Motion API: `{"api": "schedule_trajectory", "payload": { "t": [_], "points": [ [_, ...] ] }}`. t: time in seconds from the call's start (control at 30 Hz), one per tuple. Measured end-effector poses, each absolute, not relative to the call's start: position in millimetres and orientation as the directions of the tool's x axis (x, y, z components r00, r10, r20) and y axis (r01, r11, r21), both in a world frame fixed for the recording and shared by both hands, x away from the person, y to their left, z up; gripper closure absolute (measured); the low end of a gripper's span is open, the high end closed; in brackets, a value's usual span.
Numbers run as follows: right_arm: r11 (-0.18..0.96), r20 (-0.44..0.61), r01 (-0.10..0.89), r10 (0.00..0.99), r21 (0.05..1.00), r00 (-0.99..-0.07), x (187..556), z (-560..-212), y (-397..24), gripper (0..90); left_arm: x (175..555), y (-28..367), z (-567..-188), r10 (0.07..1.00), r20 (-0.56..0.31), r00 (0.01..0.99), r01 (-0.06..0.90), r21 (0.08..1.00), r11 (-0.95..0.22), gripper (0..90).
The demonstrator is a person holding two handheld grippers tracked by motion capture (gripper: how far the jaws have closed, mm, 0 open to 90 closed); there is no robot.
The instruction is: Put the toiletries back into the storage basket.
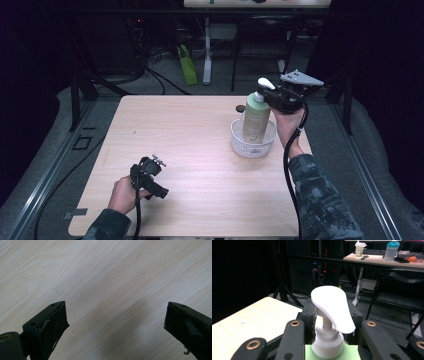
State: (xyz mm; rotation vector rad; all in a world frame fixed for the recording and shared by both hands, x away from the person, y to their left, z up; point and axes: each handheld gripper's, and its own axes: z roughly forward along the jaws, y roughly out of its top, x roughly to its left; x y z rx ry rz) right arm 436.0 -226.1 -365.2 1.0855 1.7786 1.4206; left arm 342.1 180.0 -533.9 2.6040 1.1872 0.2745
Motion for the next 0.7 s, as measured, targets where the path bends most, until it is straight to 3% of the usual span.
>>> {"api": "schedule_trajectory", "payload": {
  "t": [0.7],
  "points": [
    [0.102,0.036,0.257,0.875,0.961,-0.483,435.5,-382.9,-224.9,67.9,341.9,179.7,-533.6,0.759,0.064,0.648,0.708,0.317,-0.631,4.3]
  ]
}}
